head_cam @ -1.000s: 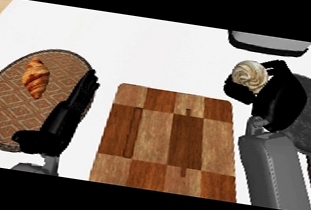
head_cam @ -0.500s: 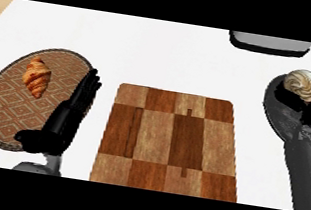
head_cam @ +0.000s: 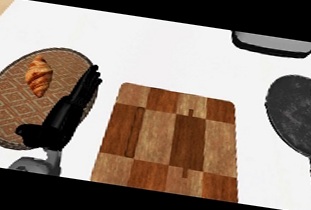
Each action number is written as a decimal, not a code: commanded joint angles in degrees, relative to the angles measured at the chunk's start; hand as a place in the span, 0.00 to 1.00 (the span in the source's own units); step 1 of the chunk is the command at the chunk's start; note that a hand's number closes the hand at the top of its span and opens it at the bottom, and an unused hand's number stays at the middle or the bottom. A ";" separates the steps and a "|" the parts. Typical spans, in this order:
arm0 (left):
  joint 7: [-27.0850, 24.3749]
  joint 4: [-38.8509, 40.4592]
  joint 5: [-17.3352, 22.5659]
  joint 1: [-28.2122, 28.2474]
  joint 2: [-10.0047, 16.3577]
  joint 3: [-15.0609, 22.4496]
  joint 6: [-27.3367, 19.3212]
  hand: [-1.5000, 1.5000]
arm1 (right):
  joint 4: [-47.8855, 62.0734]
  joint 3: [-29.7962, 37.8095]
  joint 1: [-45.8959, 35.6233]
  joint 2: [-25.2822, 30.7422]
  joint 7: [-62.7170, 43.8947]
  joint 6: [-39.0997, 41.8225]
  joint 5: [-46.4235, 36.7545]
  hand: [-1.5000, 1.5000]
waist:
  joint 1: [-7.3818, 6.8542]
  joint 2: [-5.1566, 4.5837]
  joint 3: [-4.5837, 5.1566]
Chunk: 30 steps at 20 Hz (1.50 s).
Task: Pick the cupcake from the cutting board and place it in the pan
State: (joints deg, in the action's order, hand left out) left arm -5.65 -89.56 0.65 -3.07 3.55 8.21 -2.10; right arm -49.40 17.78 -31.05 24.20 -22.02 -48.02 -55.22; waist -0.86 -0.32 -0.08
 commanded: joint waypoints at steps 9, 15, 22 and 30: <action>0.02 -0.82 -0.19 1.02 -0.45 1.35 0.96 0.50 | 22.01 7.76 -7.28 3.96 13.00 25.56 17.51 0.00 | -1.65 -0.49 -0.21; -1.40 2.82 0.43 -1.52 -0.66 -0.12 1.64 0.50 | 27.74 12.65 -10.15 4.32 25.75 17.87 20.86 0.00 | -1.63 -0.83 -0.19; -1.86 1.12 -1.35 1.50 -2.08 1.58 -0.20 0.50 | 23.71 21.65 -8.32 5.91 38.72 20.43 32.84 0.00 | 0.05 -0.08 -0.07; 0.44 -0.90 0.78 1.15 0.08 -1.50 1.27 0.50 | 15.76 25.44 0.76 4.26 42.91 36.66 44.08 0.00 | 1.99 0.75 0.13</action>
State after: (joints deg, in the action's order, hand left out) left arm -5.37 -90.40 0.70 -1.79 3.23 7.59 -1.38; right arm -29.35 41.73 -34.79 28.96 18.28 -19.68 -16.11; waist 0.13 0.07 -0.03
